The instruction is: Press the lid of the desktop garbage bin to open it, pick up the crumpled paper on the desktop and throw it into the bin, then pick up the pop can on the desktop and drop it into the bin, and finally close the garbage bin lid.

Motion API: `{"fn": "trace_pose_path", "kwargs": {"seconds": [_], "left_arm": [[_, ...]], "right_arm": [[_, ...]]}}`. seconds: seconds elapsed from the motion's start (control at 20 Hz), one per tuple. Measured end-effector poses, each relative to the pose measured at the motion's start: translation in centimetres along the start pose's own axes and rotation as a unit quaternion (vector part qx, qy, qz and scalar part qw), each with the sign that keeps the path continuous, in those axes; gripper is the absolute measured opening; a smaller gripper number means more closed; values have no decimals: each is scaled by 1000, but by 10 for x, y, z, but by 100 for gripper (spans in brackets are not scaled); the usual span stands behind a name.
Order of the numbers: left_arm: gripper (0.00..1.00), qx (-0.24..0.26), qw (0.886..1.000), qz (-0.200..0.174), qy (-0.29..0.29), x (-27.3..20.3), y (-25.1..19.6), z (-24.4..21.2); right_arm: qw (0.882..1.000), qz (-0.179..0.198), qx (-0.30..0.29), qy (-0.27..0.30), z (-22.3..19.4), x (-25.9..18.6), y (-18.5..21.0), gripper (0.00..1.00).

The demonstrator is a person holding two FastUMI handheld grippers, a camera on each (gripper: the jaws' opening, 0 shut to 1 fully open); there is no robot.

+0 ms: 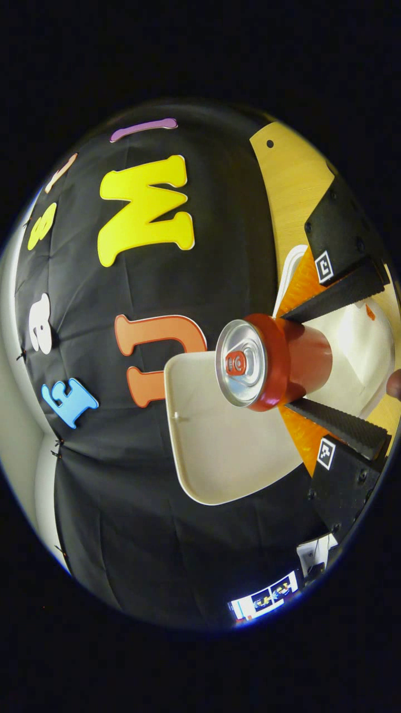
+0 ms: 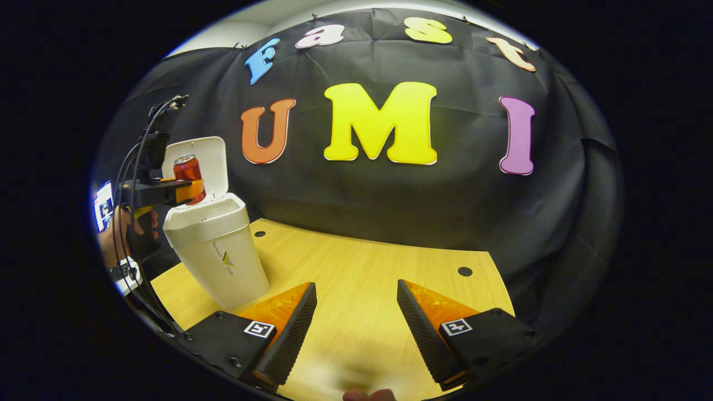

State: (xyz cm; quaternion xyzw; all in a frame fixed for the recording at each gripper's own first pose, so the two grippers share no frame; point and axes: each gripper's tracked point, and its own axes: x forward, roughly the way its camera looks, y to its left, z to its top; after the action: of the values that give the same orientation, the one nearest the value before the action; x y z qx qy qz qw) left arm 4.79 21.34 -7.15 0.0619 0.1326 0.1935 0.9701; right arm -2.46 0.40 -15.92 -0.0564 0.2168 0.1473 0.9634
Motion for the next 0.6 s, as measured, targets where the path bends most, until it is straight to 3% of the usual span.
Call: {"fn": "trace_pose_path", "kwargs": {"seconds": [0.25,0.3,0.6], "left_arm": [[91,-12,1000,-2,0,5,-3,-4],[100,-13,1000,-1,0,7,-3,-3],[98,-38,999,26,-16,-9,-15,21]], "right_arm": [[1000,-2,-15,-2,3,-2,8,93],[1000,-3,-14,-1,2,-3,8,92],[1000,0,-11,-6,5,-3,6,93]]}}
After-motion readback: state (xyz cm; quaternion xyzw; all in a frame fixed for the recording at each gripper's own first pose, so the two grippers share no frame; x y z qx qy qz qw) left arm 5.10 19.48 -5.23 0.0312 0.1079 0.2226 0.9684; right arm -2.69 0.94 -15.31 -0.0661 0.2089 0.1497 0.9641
